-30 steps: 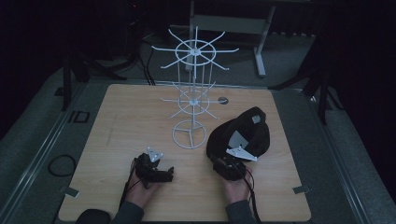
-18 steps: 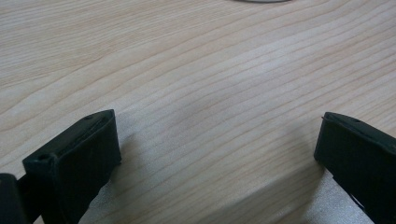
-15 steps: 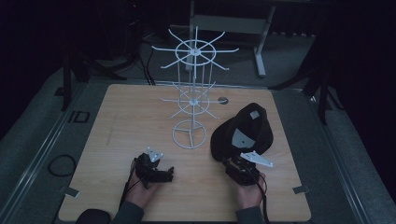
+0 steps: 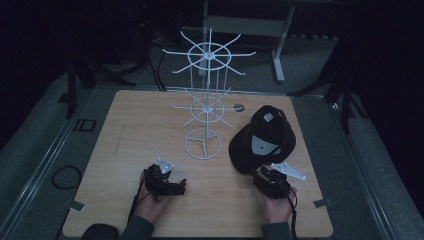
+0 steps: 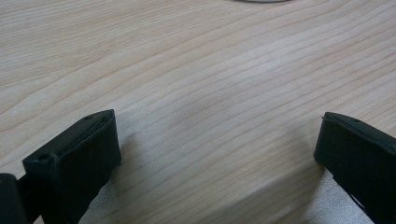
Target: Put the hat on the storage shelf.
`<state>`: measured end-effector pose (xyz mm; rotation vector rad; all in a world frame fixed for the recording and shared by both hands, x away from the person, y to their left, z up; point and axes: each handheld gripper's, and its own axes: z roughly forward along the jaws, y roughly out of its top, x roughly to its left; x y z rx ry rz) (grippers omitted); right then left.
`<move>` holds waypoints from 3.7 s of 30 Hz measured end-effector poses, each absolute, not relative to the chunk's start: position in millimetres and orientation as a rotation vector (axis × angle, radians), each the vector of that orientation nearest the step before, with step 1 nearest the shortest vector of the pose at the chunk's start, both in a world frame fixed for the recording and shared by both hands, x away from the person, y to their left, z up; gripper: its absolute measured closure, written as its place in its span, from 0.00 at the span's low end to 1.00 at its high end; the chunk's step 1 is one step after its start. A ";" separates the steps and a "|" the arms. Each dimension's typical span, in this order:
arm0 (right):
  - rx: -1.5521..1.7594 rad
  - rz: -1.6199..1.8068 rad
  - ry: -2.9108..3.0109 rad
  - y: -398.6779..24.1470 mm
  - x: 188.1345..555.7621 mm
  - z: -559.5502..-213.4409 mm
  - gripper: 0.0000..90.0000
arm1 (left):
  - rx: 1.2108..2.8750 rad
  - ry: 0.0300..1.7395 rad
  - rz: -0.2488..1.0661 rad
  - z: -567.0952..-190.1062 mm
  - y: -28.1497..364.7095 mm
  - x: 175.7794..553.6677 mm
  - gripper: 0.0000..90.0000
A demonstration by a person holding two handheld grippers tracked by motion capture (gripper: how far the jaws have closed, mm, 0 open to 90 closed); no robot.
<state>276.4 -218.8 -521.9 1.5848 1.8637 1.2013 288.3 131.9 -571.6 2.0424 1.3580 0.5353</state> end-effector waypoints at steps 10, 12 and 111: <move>1.612 1.233 1.890 -202.8 292.6 -530.3 0.57 | 2.041 1.360 0.534 -571.6 131.8 288.2 0.00; 1.632 1.246 1.891 -200.5 297.1 -532.9 0.58 | 2.041 1.360 0.534 -571.6 131.8 288.2 0.00; 1.326 1.237 1.738 -232.2 275.4 -460.7 0.96 | 2.041 1.358 0.536 -571.6 131.8 288.4 0.00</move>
